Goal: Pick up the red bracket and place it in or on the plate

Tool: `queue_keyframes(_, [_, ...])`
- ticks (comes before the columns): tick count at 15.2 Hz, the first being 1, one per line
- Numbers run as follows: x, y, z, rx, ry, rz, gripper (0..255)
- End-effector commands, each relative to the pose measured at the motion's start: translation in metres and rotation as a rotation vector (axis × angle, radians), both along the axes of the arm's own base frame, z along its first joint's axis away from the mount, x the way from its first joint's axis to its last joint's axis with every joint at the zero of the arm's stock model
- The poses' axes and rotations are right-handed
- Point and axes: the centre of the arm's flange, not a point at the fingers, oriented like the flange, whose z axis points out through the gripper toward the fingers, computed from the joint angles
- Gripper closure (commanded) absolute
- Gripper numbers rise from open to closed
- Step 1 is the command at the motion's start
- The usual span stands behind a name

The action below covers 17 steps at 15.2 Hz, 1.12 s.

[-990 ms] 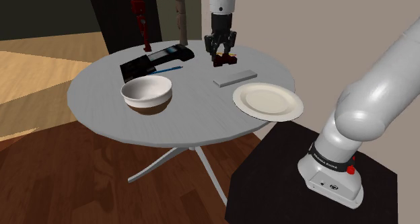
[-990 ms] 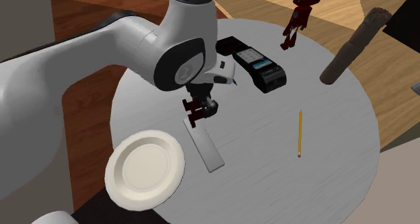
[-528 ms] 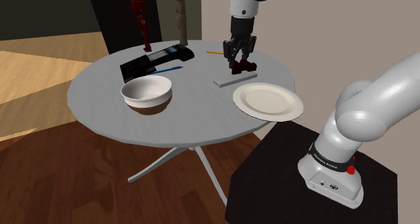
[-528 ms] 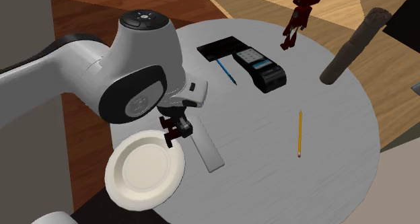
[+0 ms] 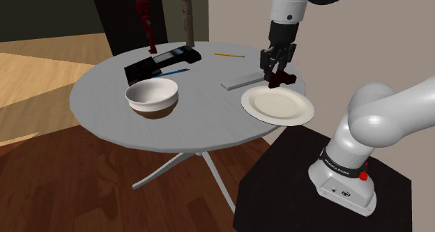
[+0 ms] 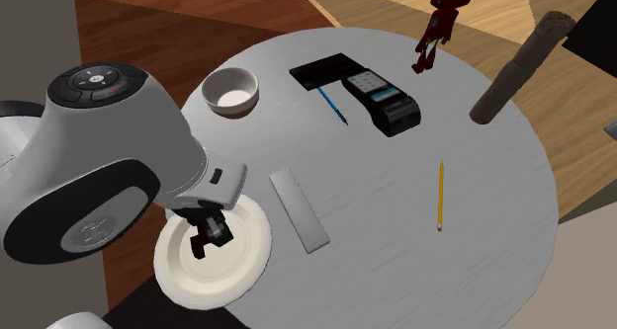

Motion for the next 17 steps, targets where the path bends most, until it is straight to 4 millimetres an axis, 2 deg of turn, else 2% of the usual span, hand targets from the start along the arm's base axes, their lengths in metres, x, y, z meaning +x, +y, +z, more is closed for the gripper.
queue_keyframes(1, [-0.015,0.001,-0.005,0.0,0.0,-0.001,255])
queue_keyframes(14, [-0.015,0.001,-0.073,0.0,0.0,-0.001,255])
queue_keyframes(17, [-0.015,0.001,-0.073,0.0,0.0,-0.001,255])
